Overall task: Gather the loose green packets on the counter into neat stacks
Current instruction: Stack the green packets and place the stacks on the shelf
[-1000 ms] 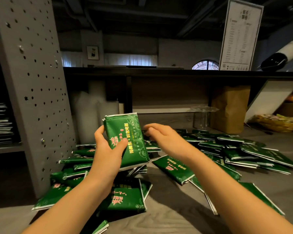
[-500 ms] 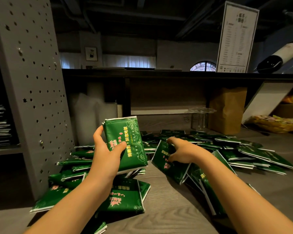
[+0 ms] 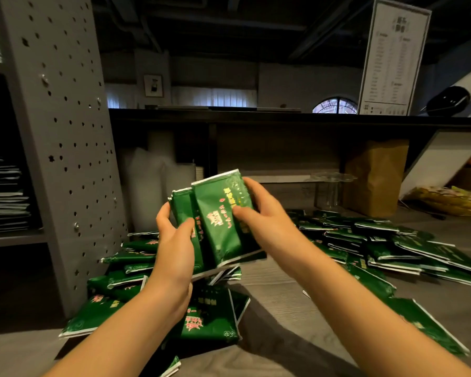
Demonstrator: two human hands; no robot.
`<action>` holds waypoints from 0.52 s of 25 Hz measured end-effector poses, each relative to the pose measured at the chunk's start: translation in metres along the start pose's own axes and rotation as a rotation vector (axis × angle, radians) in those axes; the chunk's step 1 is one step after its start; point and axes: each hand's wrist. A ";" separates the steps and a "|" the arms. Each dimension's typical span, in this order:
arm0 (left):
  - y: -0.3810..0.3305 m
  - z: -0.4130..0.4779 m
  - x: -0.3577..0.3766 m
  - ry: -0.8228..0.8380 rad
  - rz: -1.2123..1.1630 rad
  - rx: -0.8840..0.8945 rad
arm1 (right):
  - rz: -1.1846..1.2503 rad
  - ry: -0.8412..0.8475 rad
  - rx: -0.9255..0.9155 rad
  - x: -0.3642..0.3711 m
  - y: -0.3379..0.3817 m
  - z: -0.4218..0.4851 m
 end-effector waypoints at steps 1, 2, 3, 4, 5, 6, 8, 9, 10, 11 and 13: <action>0.000 -0.002 0.001 0.014 0.002 0.020 | -0.082 -0.007 -0.045 0.009 -0.003 -0.003; 0.000 -0.004 0.002 0.025 0.019 0.047 | -0.167 -0.011 -0.081 0.017 -0.008 -0.005; 0.001 -0.005 0.003 0.029 0.046 0.080 | -0.221 -0.014 -0.107 0.024 -0.011 -0.008; 0.001 -0.007 0.004 0.026 0.079 0.117 | -0.232 -0.021 -0.127 0.029 -0.013 -0.010; 0.001 -0.008 0.004 0.020 0.114 0.153 | -0.215 -0.026 -0.142 0.032 -0.014 -0.011; 0.001 -0.008 0.004 0.017 0.139 0.178 | -0.188 -0.029 -0.144 0.034 -0.015 -0.011; 0.002 -0.007 0.004 0.018 0.160 0.181 | -0.151 -0.043 -0.100 0.029 -0.014 -0.007; 0.002 -0.008 0.004 0.025 0.158 0.163 | -0.151 -0.051 -0.077 0.023 -0.012 -0.004; 0.002 -0.009 0.004 0.038 0.157 0.140 | -0.162 -0.054 -0.060 0.015 -0.010 -0.003; 0.002 -0.009 0.004 0.057 0.161 0.119 | -0.192 -0.047 -0.051 0.005 -0.007 -0.003; 0.004 -0.013 0.007 0.110 0.181 0.085 | -0.290 -0.008 -0.032 -0.019 -0.003 -0.012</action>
Point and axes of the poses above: each hand's wrist, its own z-axis towards the middle knuckle, its own x-axis out of the palm, y = z × x, and after that the axes turned 14 degrees about -x, right-handed
